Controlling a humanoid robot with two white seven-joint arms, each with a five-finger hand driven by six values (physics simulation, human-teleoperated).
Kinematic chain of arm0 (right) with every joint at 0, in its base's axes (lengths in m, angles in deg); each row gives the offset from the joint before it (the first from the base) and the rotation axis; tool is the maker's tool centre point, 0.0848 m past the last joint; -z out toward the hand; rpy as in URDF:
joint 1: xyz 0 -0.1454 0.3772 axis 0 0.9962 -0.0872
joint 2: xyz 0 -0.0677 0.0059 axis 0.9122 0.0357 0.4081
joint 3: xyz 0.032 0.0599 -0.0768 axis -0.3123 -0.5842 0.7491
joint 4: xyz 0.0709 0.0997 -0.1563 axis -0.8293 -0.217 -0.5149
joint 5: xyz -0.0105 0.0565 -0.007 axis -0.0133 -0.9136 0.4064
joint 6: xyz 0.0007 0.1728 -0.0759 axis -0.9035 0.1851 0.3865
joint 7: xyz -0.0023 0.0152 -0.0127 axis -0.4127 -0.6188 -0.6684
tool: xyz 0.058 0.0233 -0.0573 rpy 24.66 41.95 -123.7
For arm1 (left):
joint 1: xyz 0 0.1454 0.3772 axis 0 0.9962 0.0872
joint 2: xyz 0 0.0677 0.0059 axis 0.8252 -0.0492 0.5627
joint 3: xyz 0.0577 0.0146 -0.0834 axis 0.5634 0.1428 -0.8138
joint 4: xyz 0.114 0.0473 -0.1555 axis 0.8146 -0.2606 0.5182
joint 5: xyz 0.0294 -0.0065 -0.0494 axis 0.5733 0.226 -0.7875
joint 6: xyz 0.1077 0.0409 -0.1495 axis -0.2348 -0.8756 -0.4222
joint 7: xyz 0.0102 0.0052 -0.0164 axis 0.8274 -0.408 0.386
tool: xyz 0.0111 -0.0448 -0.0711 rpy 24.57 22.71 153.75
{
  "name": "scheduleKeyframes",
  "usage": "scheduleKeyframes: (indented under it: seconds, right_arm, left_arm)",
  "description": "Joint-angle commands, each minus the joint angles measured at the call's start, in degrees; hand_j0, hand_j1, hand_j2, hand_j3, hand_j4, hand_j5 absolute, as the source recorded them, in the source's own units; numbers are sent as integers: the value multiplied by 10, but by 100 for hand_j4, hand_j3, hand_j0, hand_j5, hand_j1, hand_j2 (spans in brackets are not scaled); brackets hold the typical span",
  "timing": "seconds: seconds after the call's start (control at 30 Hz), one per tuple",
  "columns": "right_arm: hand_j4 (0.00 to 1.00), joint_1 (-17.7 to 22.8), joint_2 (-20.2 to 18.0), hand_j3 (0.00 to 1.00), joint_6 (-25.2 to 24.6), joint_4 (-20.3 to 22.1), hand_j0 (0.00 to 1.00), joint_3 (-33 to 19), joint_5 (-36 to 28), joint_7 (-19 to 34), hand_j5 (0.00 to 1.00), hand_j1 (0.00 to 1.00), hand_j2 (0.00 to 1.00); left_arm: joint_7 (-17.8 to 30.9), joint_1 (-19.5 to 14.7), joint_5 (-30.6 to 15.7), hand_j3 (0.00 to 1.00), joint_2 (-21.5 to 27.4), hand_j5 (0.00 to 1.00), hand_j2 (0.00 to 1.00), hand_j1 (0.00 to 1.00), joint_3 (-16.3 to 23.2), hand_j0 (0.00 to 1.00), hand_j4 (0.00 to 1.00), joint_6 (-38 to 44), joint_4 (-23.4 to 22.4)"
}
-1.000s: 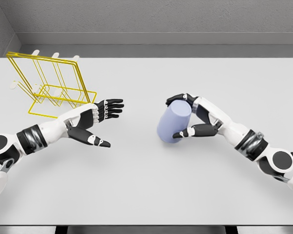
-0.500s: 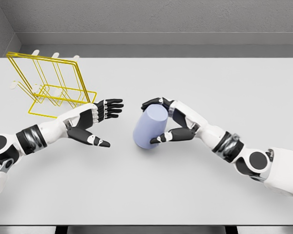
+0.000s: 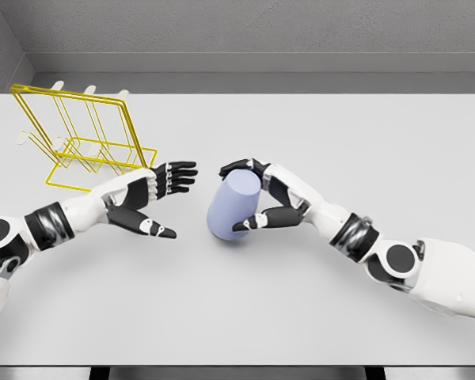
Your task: Place the cup on the cup holder with both arms
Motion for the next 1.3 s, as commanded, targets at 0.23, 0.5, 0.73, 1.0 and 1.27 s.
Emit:
scheduleKeyframes:
  seconds: [0.23, 0.5, 0.73, 1.0, 1.27]
  right_arm:
    - [77, 0, 12, 77, 0, -41, 77, 0, 1, 3, 77, 77, 77]
    - [85, 0, 27, 85, 0, -40, 85, 7, 3, 3, 85, 85, 85]
    - [100, -2, 14, 100, 0, -41, 100, 7, 33, -1, 100, 100, 100]
    - [100, -67, -89, 100, 0, -41, 100, 27, 84, 4, 100, 100, 100]
    - [100, -130, -191, 100, 0, -41, 100, 59, 84, 4, 100, 100, 100]
  left_arm:
    - [0, 0, -3, 100, 4, 100, 100, 100, -2, 100, 100, 20, -3]
    - [0, 0, -3, 100, 4, 100, 100, 100, -2, 100, 100, 19, -3]
    - [0, 0, -3, 100, 3, 100, 100, 100, -2, 100, 100, 20, -3]
    - [0, -1, 9, 100, -44, 100, 100, 100, 2, 100, 100, 19, -7]
    - [0, 9, 14, 100, -70, 100, 100, 100, -16, 100, 100, 14, -21]
